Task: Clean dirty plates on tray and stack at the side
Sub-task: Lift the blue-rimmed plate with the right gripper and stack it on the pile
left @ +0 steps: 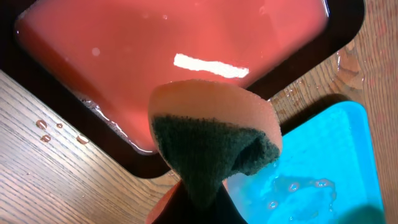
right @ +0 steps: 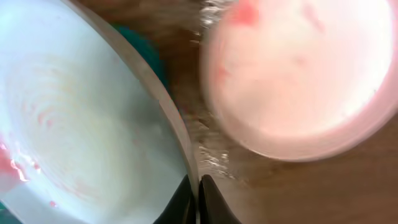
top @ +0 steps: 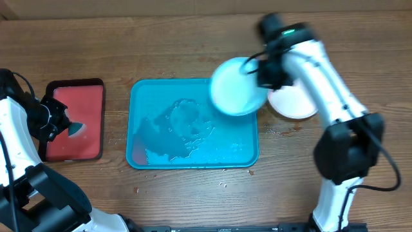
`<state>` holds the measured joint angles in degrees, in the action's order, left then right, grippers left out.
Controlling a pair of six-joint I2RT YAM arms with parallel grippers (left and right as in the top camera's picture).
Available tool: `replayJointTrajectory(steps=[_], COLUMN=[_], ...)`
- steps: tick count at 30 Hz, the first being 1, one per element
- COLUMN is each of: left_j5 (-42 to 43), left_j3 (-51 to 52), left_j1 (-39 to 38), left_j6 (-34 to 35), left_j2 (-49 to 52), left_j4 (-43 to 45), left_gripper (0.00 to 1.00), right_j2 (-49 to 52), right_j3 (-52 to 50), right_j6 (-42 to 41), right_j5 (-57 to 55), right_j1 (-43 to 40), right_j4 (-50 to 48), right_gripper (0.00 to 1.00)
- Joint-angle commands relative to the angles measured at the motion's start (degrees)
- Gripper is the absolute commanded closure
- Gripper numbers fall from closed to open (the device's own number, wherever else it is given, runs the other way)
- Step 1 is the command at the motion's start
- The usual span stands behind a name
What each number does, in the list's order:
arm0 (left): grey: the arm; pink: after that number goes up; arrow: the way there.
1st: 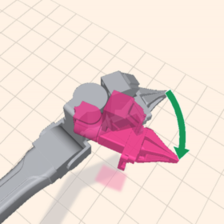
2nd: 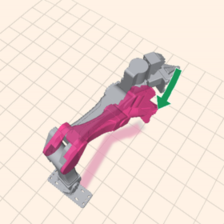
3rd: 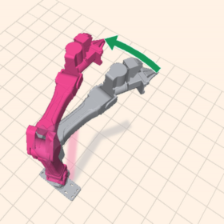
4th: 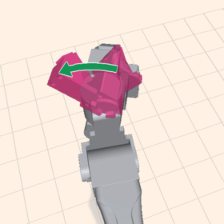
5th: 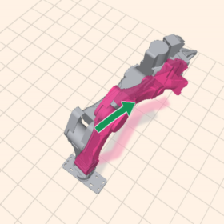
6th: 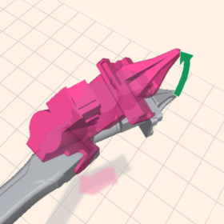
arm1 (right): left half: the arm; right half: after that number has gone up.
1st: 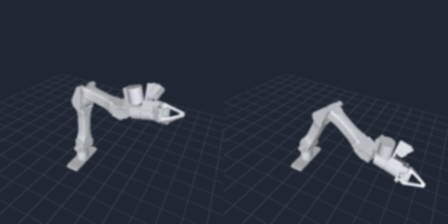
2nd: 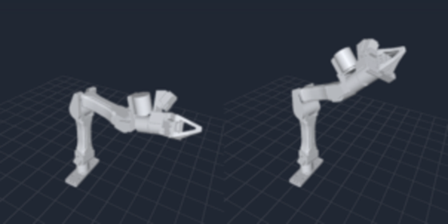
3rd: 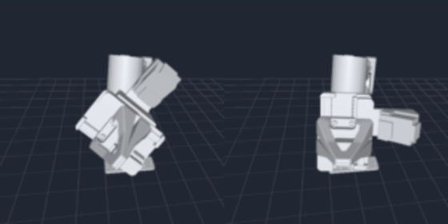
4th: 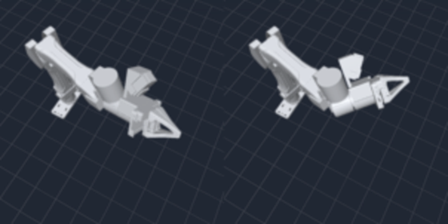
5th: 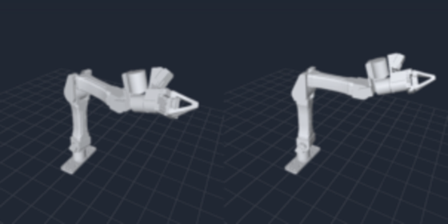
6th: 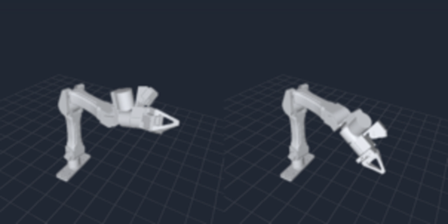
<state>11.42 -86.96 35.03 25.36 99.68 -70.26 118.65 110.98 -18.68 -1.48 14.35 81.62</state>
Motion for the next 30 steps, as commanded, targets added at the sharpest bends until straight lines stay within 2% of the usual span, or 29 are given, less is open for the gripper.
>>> replayJointTrajectory(steps=[1,5,9,15,16,17,18,19,20,21,26,30], left_j5=[0.90,0.87,0.90,0.85,0.85,0.85,0.81,0.70,0.66,0.66,0.57,-2.97], left_j3=[0.24,0.24,0.26,0.24,0.24,0.24,0.24,0.24,0.24,0.24,0.31,2.47], left_j1=[0.15,0.15,0.15,0.15,0.15,0.15,0.15,0.15,0.15,0.15,0.15,0.15], left_j6=[0.57,0.57,0.57,0.37,0.37,0.37,0.35,0.35,0.35,0.35,0.35,0.44], left_j2=[0.28,0.28,0.28,0.28,0.28,0.28,0.28,0.28,0.28,0.28,0.31,0.42], left_j4=[0.09,0.46,0.52,0.70,0.79,0.87,0.94,1.05,1.11,1.20,2.47,8.13], left_gripper=[0.96,0.96,0.96,0.96,0.96,0.96,0.96,0.96,0.96,0.96,0.95,0.96], right_j2=[-1.86,-1.86,-1.86,-1.84,-1.84,-1.84,-1.86,-1.84,-1.86,-1.86,-2.84,-7.80], right_j3=[-0.57,-2.86,-6.82,-11.74,-12.13,-12.35,-12.37,-12.37,-12.35,-12.31,-12.26,-12.28], right_j6=[1.20,1.64,2.25,2.25,2.23,2.21,2.21,2.14,1.97,1.99,2.10,3.13], right_j5=[10.56,10.54,10.58,10.58,10.58,10.60,10.58,10.62,10.80,11.06,13.92,16.13], right_j1=[-11.06,-19.56,-25.55,-27.89,-27.80,-27.74,-27.65,-27.58,-27.54,-27.54,-27.54,-26.69], right_j4=[3.69,3.93,0.00,-6.78,-7.50,-7.91,-8.00,-7.98,-7.89,-7.74,-4.66,-2.36], right_gripper=[0.96,0.96,0.96,0.96,0.93,0.81,0.45,0.21,0.05,0.00,0.00,0.00])
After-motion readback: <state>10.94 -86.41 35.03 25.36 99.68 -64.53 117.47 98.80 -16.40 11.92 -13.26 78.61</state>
